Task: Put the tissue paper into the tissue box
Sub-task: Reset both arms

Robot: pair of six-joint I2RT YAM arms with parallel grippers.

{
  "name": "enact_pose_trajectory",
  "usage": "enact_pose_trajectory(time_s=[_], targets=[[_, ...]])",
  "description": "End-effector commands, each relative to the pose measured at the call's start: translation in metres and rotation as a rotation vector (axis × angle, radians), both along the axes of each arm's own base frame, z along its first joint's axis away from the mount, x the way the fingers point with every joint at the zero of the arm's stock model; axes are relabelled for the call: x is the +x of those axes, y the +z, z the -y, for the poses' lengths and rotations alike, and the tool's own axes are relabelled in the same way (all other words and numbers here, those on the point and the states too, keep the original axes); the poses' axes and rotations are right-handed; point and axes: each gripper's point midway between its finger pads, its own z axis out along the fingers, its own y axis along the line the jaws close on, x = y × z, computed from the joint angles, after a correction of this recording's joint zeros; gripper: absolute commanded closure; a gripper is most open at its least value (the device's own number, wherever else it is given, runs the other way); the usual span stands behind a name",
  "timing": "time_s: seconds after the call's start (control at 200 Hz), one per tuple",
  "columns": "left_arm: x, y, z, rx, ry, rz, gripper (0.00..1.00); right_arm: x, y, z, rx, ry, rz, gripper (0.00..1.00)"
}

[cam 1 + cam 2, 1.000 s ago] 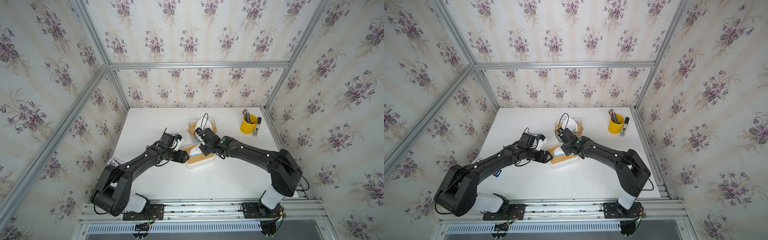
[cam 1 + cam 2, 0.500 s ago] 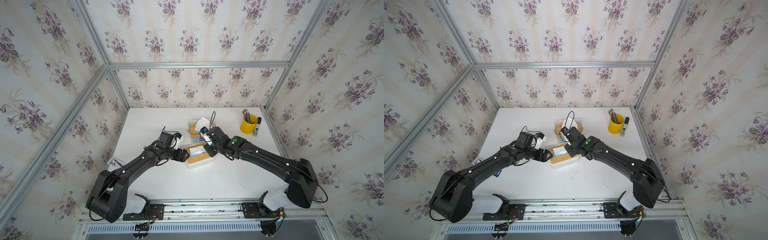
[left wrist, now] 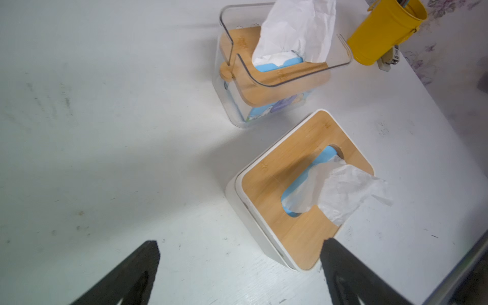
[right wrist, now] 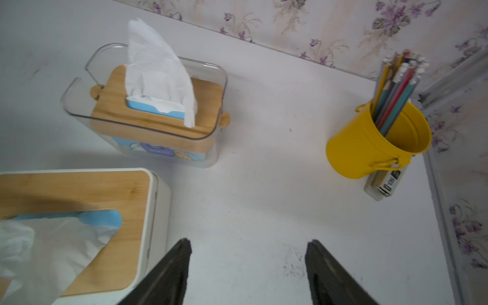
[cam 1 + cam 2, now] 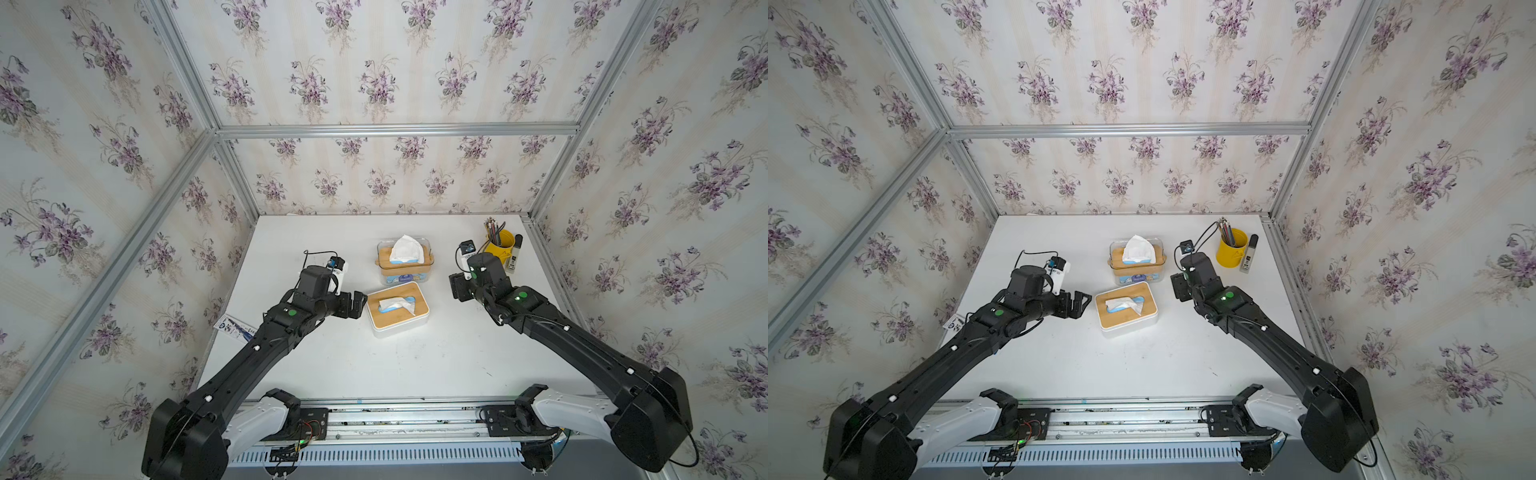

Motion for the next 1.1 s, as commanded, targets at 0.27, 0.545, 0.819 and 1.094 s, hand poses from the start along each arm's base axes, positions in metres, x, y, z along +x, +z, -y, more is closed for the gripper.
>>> enact_pose_trajectory(time_s=[0.27,0.545,0.819,1.094], targets=[[0.035,0.05,-0.094,0.19,0.449,0.38,0.01,0.013,0.007,0.064,0.044,-0.255,0.286,0.06],[0.041,0.031,-0.124,0.372,0.53,0.4,0.01,0.008,-0.014,0.073,0.062,-0.277,0.367,0.0],[0.058,0.0,-0.142,0.487,0.514,0.489,0.01,0.001,-0.032,0.094,0.015,-0.343,0.471,0.0],[0.094,-0.043,-0.131,0.486,0.372,0.406,0.01,0.011,-0.046,0.102,-0.078,-0.34,0.513,0.0]])
